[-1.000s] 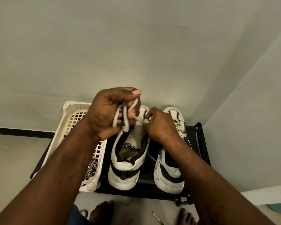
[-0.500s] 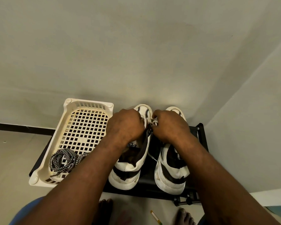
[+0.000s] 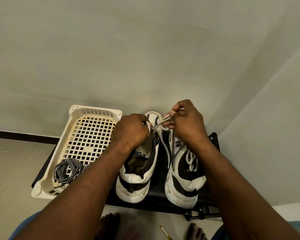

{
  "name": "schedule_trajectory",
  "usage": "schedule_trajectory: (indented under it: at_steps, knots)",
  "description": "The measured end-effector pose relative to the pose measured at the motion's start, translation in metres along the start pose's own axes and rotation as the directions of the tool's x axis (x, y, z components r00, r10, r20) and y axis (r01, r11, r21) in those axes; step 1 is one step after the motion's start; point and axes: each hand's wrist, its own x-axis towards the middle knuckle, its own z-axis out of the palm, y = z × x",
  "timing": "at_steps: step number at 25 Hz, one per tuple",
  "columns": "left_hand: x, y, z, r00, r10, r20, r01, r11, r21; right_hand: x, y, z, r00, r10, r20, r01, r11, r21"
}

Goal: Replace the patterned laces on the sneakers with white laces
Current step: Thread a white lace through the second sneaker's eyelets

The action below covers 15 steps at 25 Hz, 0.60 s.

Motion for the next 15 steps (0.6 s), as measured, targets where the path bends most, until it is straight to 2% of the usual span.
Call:
schedule_trajectory:
  at_steps: [1, 2, 4, 6, 8, 10, 12, 13, 15]
  knots:
    - [0.000, 0.001, 0.000, 1.000, 0.012, -0.001, -0.012, 1.000, 0.000, -0.001, -0.005, -0.002, 0.999, 0.040, -0.006, -0.037, 0.967, 0.250]
    - [-0.001, 0.002, 0.000, 1.000, 0.027, -0.001, -0.027, 1.000, -0.004, -0.002, -0.011, -0.005, 0.998, 0.055, -0.024, -0.041, 0.911, 0.410]
    - [-0.002, 0.004, 0.000, 0.999, 0.048, -0.002, -0.048, 0.999, -0.015, -0.005, -0.017, -0.008, 0.996, 0.041, -0.085, 0.006, 0.874, 0.486]
    - [-0.003, 0.004, -0.001, 0.999, 0.040, -0.003, -0.040, 0.999, -0.028, -0.005, -0.016, -0.011, 0.996, -0.017, -0.085, 0.053, 0.893, 0.446]
    - [-0.003, 0.003, -0.001, 1.000, 0.024, 0.004, -0.023, 0.999, -0.044, -0.007, -0.013, -0.013, 0.996, -0.089, -0.027, 0.093, 0.955, 0.281]
    - [-0.002, 0.003, -0.001, 1.000, 0.010, 0.020, -0.008, 0.997, -0.082, -0.008, -0.006, -0.010, 0.986, -0.164, 0.033, 0.167, 0.979, -0.118]
    - [-0.001, 0.005, -0.001, 0.999, -0.016, 0.031, 0.019, 0.992, -0.121, -0.008, 0.001, 0.000, 0.969, -0.203, 0.138, 0.245, 0.846, -0.474]
    - [-0.001, 0.005, -0.001, 0.999, -0.029, 0.044, 0.035, 0.989, -0.144, -0.010, 0.002, 0.005, 0.960, -0.183, 0.210, 0.270, 0.795, -0.544]
    - [0.000, 0.005, -0.004, 0.996, -0.061, 0.073, 0.075, 0.976, -0.205, -0.014, 0.005, 0.015, 0.939, -0.102, 0.327, 0.284, 0.766, -0.576]
